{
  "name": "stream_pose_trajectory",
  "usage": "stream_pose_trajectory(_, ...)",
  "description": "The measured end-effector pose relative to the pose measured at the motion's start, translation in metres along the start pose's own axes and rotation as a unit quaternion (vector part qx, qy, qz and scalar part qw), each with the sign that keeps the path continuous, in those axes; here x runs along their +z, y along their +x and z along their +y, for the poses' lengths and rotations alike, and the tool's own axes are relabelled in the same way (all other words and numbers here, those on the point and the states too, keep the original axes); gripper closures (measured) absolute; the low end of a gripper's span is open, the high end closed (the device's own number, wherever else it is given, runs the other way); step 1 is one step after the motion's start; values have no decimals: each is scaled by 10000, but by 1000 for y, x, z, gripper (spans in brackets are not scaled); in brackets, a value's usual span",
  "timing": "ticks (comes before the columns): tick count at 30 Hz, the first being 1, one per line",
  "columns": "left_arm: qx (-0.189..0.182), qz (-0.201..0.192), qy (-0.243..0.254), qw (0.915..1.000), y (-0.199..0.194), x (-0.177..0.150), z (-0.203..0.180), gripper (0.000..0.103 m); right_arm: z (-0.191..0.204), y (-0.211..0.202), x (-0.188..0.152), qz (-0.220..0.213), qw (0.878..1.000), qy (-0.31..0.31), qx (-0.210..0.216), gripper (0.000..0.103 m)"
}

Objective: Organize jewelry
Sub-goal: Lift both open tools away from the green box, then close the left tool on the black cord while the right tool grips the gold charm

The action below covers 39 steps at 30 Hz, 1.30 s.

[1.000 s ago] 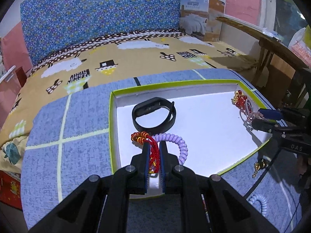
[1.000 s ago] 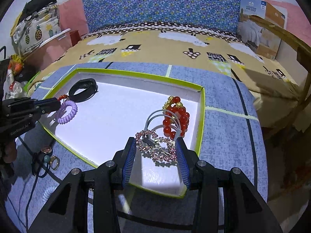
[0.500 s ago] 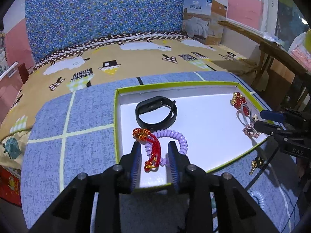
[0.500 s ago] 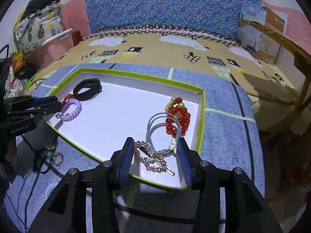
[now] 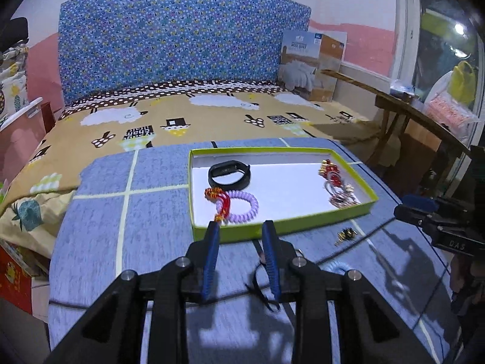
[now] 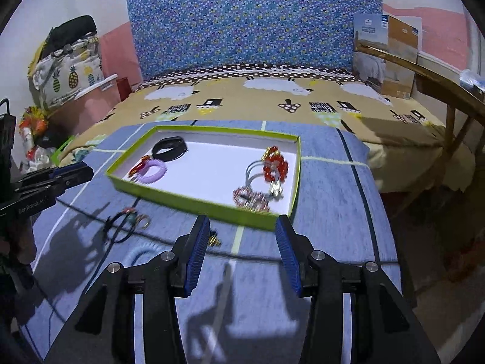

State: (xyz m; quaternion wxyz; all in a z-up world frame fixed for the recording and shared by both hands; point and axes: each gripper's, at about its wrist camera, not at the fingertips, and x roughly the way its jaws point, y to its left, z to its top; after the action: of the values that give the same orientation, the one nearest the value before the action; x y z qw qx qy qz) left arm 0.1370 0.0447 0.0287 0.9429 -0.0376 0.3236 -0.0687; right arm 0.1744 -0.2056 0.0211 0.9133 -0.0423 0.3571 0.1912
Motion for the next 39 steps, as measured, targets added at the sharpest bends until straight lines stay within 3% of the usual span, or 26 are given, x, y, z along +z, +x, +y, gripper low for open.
stream_pose_trajectory(19, -67, 105, 21, 9999, -36, -50, -14, 73, 20, -34, -45, -9, 9996, 111, 277, 57)
stream_pose_trajectory(28, -178, 206, 71, 9996, -30, -55, -23, 73, 23, -30, -47, 34, 9994, 113, 334, 57)
stream_pose_trajectory(39, -35, 381, 187, 9991, -11, -47, -23, 73, 23, -14, -42, 147, 9994, 44, 318, 57)
